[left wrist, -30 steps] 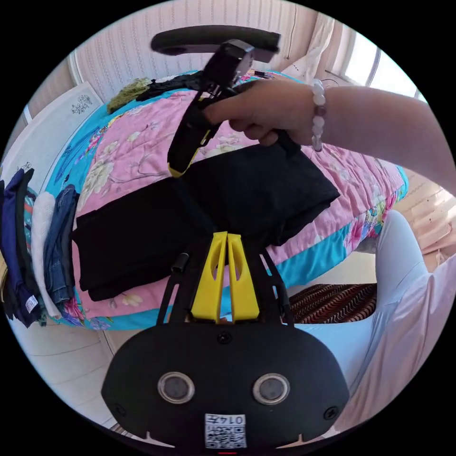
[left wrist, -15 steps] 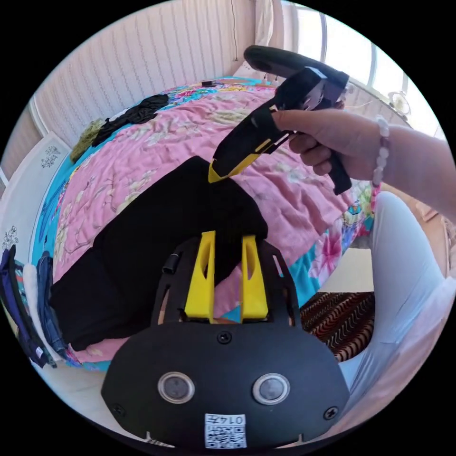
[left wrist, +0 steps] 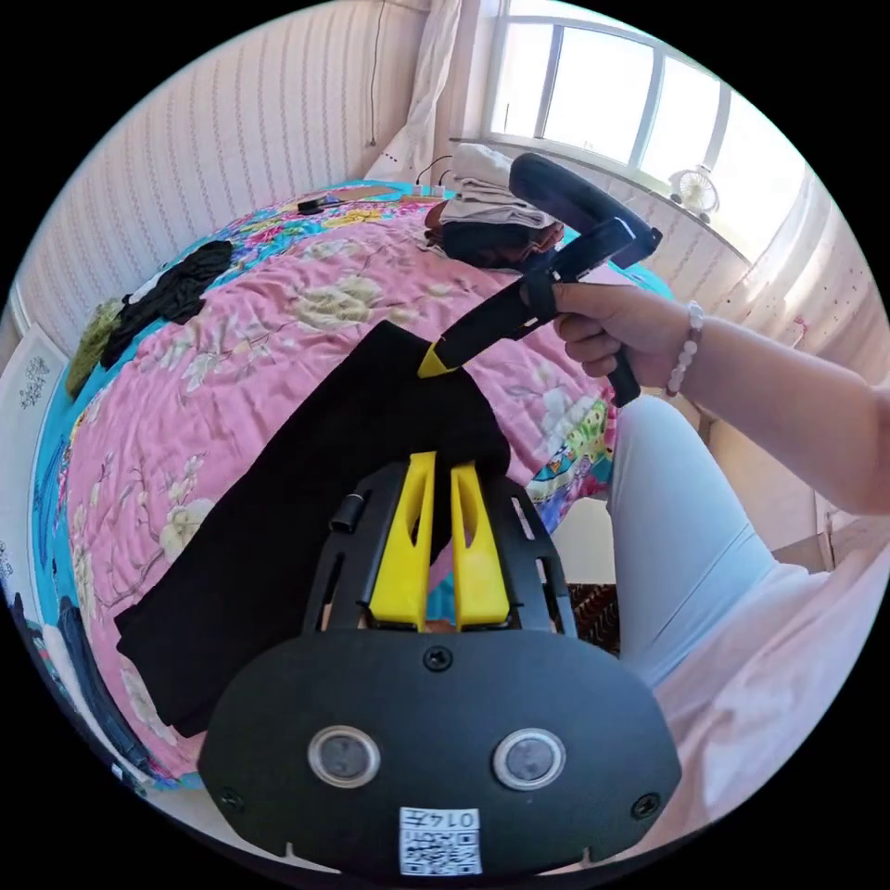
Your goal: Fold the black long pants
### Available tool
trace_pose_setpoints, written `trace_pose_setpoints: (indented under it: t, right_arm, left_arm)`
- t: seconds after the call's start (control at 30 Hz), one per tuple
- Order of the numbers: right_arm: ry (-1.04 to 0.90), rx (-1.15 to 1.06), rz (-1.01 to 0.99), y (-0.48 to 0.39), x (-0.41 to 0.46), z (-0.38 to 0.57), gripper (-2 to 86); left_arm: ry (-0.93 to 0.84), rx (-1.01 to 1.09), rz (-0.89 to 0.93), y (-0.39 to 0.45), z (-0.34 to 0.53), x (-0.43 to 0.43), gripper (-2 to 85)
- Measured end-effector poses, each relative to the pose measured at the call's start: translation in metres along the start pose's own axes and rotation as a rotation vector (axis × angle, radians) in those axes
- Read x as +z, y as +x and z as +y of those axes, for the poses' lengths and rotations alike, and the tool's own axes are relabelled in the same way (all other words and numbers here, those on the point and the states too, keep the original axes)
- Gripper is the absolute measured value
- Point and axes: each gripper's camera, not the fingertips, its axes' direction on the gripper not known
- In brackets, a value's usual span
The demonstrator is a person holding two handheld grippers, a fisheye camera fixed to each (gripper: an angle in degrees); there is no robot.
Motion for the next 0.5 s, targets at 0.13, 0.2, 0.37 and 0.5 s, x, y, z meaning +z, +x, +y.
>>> trace_pose_setpoints:
  t: [0.13,0.2,0.37,0.5]
  right_arm:
    - [0.107,0.11,0.006,0.012,-0.086,0.057,0.9]
    - [0.141,0.132,-0.015,0.009,-0.106,0.072,0.9]
    - [0.153,-0.018,-0.18,-0.057,-0.091,0.038,1.0]
    - [0.108,-0.159,-0.27,-0.14,-0.023,-0.022,1.0]
  left_arm:
    - [0.087,0.031,0.17,0.034,-0.025,-0.003,2.1]
    - [0.104,0.03,0.214,0.034,-0.027,-0.008,2.2]
    - [0.188,-0.126,0.161,-0.028,0.021,-0.062,2.6]
    - [0.198,-0.353,-0.012,-0.092,0.074,-0.114,2.9]
